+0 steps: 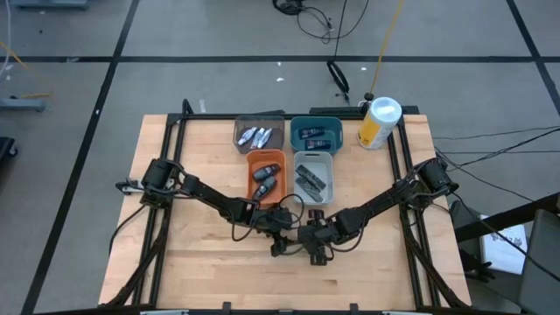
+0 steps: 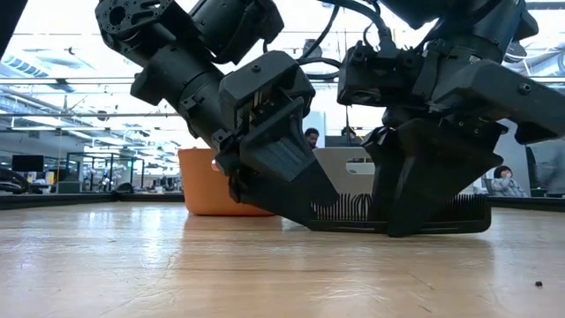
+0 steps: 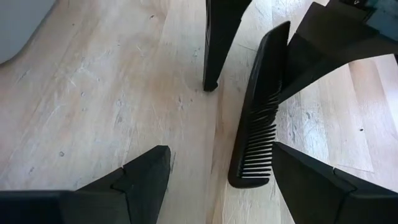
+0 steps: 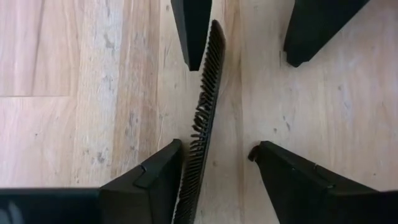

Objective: Pick & Place Travel size toiletries
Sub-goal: Put the black comb into the gray bin

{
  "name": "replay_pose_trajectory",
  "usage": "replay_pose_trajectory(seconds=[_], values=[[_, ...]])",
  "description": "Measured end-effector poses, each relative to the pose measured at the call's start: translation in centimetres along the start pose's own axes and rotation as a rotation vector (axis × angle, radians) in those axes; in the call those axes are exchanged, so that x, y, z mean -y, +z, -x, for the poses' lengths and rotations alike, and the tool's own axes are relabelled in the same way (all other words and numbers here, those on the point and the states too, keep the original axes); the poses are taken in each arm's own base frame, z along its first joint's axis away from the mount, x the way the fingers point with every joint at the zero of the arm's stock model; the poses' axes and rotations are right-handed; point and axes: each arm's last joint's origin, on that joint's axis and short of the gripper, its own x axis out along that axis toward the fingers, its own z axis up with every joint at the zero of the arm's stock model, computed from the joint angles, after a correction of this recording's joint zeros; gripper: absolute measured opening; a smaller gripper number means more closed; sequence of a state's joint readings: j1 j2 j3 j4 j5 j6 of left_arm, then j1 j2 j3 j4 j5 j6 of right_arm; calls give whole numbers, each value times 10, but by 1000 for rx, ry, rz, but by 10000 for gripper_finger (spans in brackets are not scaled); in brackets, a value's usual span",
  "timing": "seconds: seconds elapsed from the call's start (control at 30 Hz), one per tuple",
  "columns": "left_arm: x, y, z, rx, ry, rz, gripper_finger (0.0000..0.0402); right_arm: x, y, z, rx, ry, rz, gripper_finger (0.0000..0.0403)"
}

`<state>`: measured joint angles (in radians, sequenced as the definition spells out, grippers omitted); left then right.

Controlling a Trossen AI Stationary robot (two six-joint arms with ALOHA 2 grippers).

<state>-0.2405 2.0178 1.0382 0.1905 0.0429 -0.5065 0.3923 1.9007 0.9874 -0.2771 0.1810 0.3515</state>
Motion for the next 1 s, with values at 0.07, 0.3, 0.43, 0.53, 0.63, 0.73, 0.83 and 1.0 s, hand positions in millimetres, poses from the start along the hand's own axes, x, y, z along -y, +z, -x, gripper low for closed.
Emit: replay_pose_trajectory(seconds=[0.07, 0.3, 0.43, 0.53, 0.63, 0.73, 0.83, 1.0], values=[[0, 0, 0, 1, 0, 0, 282, 0, 0, 0, 1, -1, -2, 182], [0, 1, 0, 5, -1, -4, 282, 0, 0, -3, 51, 17, -17, 30], [1, 2, 1, 19, -8, -58, 282, 0, 0, -3, 52, 15, -7, 13], [3, 6, 6, 24, -23, -100, 283, -1, 2, 5, 72, 21, -4, 7], [6, 10, 18, 14, -34, -137, 283, -2, 7, 18, 121, 43, -18, 7], [11, 17, 33, 15, -18, -165, 283, -1, 8, 39, 154, 63, -23, 4], [13, 20, 46, 22, 43, -171, 283, 2, 10, 59, 199, 72, -58, 4], [20, 24, 58, 61, 77, -189, 283, 10, 17, 96, 345, 51, -115, 3]])
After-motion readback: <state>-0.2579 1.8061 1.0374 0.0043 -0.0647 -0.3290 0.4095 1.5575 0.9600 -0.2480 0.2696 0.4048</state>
